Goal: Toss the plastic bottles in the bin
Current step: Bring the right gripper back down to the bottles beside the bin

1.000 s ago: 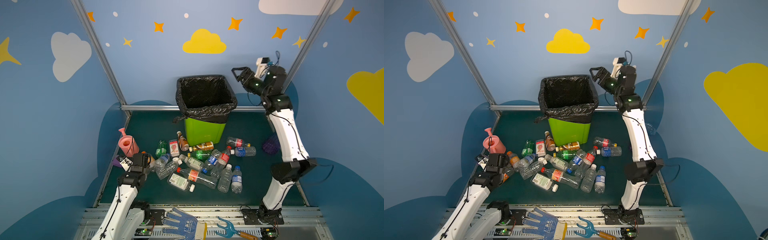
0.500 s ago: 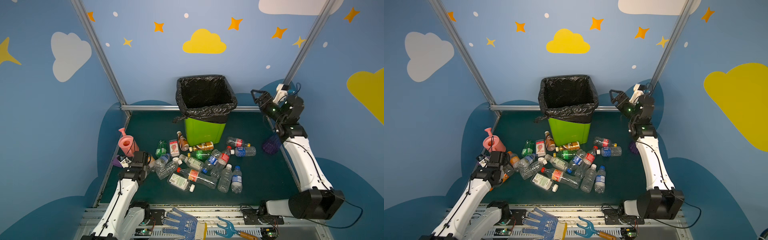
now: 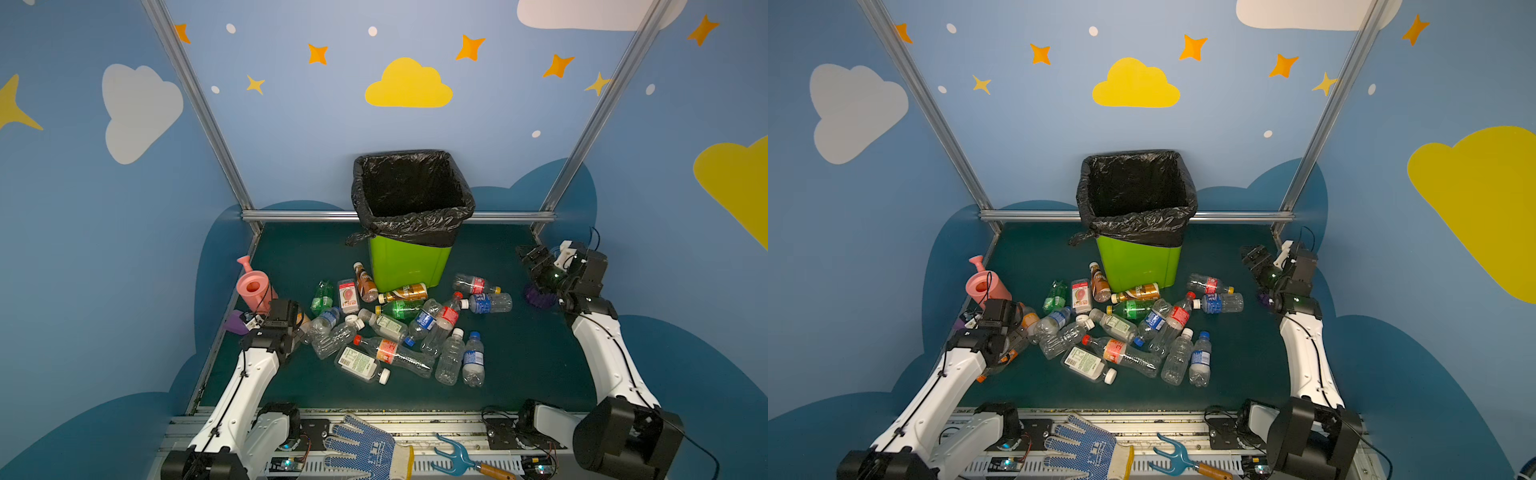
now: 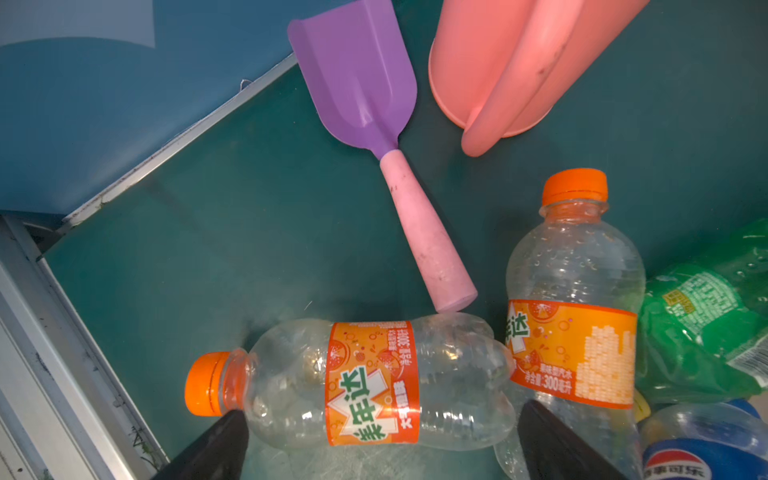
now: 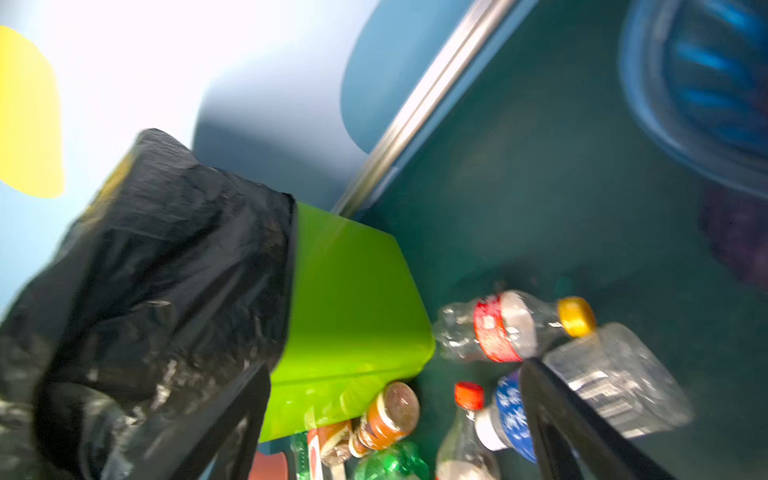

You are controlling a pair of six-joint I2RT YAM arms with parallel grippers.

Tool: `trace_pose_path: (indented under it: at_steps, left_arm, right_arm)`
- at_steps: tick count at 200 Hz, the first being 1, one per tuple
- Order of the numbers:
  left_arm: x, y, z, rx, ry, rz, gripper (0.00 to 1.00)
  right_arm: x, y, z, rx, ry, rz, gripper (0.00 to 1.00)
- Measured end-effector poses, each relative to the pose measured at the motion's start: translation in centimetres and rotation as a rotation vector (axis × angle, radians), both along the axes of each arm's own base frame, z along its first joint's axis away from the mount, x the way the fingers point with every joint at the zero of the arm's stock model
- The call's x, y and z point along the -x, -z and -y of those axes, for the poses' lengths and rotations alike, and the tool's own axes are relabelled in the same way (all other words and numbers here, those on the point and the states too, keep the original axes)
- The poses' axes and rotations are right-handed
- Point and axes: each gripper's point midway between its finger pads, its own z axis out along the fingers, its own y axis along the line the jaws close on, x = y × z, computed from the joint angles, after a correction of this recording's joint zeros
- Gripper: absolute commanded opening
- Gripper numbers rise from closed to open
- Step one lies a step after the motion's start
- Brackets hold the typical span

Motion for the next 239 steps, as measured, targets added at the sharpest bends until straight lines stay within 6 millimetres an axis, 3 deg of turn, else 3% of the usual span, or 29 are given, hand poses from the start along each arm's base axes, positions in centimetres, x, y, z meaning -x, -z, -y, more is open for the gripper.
trace_pose_path:
  at_steps: [42,112,239]
  left_arm:
    - [-0.2,0.2,0.2,0.013,0.005,0.002,1.0]
    - [0.3,0.7,0.4,0.032,-0.006,0.016,1.0]
    - [-0.1,-1.8,0.1,0.011,-0.004,0.145,1.0]
  right_arm:
    - [1.9,6.0,0.0,0.053,-0.042,-0.179,0.92]
    - [4.7,12.5,-1.2,-0.045,-0.059,-0.409,0.92]
    - [3.9,19.2,-4.1,-0.116,-0.042,-0.609,0.92]
